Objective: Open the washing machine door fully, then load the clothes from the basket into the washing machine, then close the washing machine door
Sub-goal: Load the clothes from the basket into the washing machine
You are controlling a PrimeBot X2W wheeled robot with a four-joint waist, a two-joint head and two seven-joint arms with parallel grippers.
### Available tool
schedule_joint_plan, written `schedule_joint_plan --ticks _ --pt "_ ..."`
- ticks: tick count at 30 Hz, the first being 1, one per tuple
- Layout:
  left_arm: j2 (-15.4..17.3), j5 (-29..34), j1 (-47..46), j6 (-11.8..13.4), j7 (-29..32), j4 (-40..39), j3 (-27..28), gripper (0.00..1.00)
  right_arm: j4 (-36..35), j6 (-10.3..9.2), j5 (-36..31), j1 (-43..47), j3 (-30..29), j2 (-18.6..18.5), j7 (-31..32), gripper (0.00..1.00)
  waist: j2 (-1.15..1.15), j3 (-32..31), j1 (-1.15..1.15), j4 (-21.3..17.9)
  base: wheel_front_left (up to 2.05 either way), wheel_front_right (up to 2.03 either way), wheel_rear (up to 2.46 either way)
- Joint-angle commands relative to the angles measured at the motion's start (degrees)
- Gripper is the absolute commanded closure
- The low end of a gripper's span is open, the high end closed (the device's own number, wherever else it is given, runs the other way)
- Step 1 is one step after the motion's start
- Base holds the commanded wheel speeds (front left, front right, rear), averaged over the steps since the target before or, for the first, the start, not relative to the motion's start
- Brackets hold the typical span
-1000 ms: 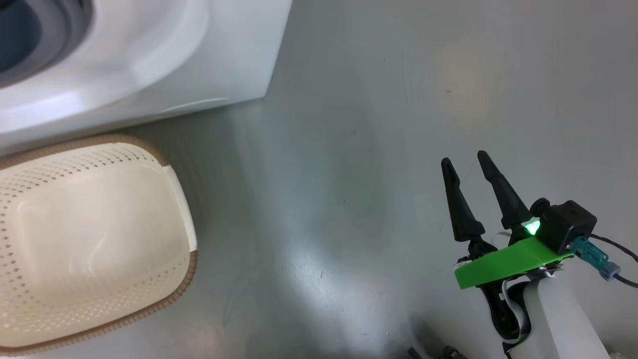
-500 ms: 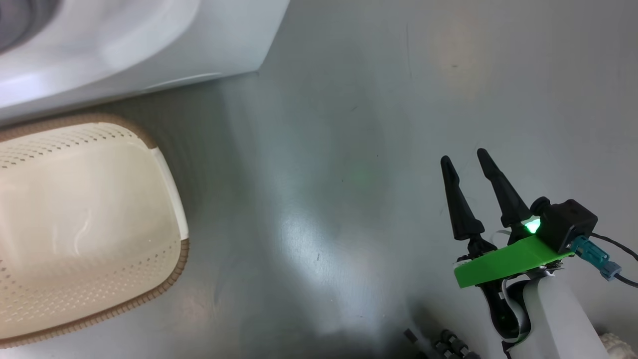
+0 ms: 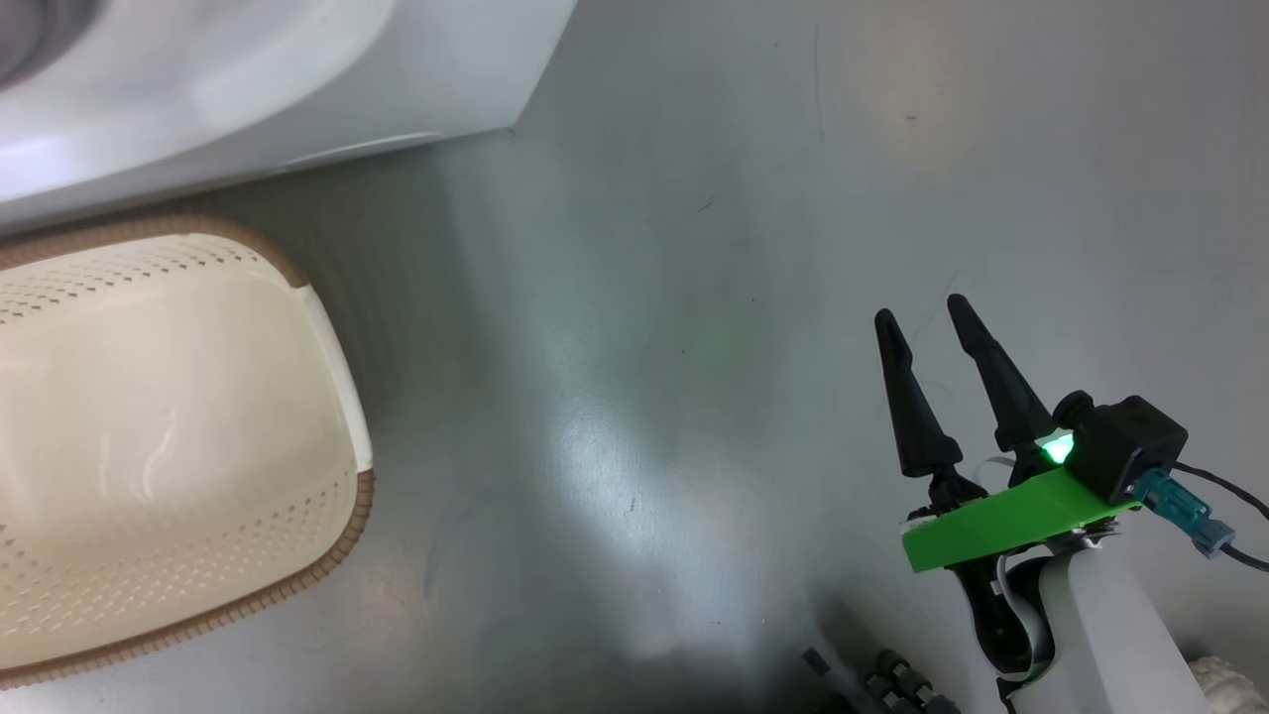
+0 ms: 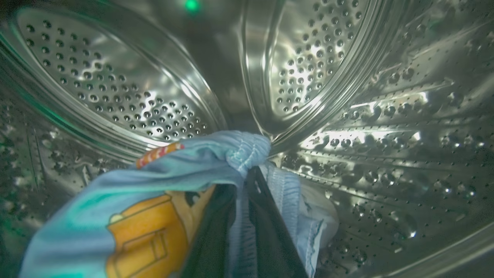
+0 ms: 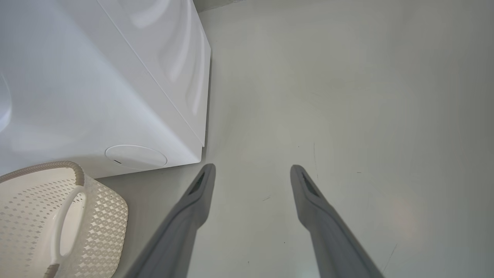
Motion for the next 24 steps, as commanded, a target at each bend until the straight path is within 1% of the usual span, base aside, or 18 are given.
schedule_joint_plan --ticks 1,4,5,6,7,15,24 --pt "3.6 -0.4 -1.2 -0.1 -0.3 -3.1 0.2 1.0 -1.1 0.09 0.3 1.1 1.4 0.1 -0.7 0.0 0.0 0.0 0.0 0.0 0.0 0.0 0.0" --pt "3.8 -0.8 -0.7 -0.1 -0.3 -4.4 0.3 1.0 -1.1 0.09 0.4 0.8 1.5 0.1 -0.7 0.0 0.0 0.1 0.0 -0.3 0.0 0.0 0.0" --pt "3.8 -1.1 -0.4 -0.1 -0.3 -4.4 0.6 0.86 -1.1 0.09 0.4 0.7 1.5 0.1 -0.7 0.0 0.0 0.1 0.0 -0.3 0.0 0.0 0.0" --pt "3.7 -1.5 -0.1 -0.1 -0.3 -4.0 1.0 0.31 -1.0 0.09 0.4 0.6 1.4 0.1 -0.7 0.0 0.0 -0.1 0.0 -0.3 0.0 0.0 0.0" --pt "3.6 -1.6 0.2 -0.1 -0.3 -4.0 1.3 0.0 -0.9 0.09 0.4 0.6 1.4 0.1 -0.7 0.0 0.0 -0.2 0.0 -0.3 0.0 0.0 0.0" --pt "1.8 -2.5 4.8 0.4 -0.4 -4.8 3.4 0.0 -0.7 0.09 0.1 0.4 0.6 0.1 -0.7 0.0 0.0 -3.1 0.0 1.0 0.0 0.0 0.0" --pt "-1.2 -3.1 13.5 0.4 -0.4 -7.8 5.3 0.0 0.2 0.09 -0.6 0.5 0.1 0.1 -0.7 0.0 0.0 -8.8 0.0 2.8 0.0 0.0 0.0"
